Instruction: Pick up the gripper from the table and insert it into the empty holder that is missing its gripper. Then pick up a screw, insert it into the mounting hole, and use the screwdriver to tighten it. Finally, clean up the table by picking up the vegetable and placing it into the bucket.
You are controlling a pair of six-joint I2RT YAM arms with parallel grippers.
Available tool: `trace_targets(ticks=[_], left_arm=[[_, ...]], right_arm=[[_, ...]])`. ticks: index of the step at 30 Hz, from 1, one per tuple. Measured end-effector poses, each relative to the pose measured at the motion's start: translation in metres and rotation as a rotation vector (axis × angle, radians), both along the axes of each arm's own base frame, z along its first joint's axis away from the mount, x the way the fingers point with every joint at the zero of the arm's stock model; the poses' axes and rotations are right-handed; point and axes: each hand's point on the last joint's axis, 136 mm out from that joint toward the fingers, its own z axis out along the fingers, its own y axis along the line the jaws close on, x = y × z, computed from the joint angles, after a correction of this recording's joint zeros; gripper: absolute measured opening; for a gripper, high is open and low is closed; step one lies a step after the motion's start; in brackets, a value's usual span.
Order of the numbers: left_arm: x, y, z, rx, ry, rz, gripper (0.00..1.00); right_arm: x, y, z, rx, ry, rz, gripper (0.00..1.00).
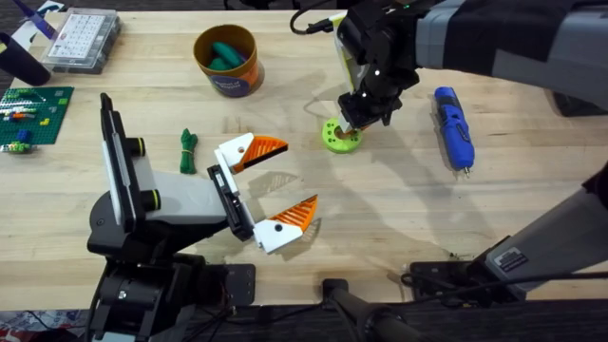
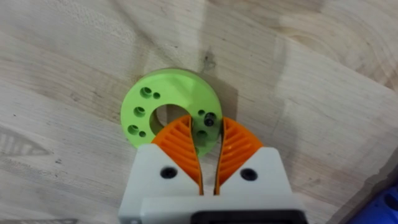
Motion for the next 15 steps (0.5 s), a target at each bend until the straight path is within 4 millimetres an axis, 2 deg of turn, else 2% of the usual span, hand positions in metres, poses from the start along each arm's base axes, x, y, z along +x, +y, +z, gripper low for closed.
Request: trace_targets(ticks=[15], left_arm=[[0.0001, 0.0000, 0.0001, 0.000, 0.000, 0.000, 0.986]], right_arm=[[0.0009, 0.0015, 0.0002, 0.007, -0.003, 0.001, 0.090]])
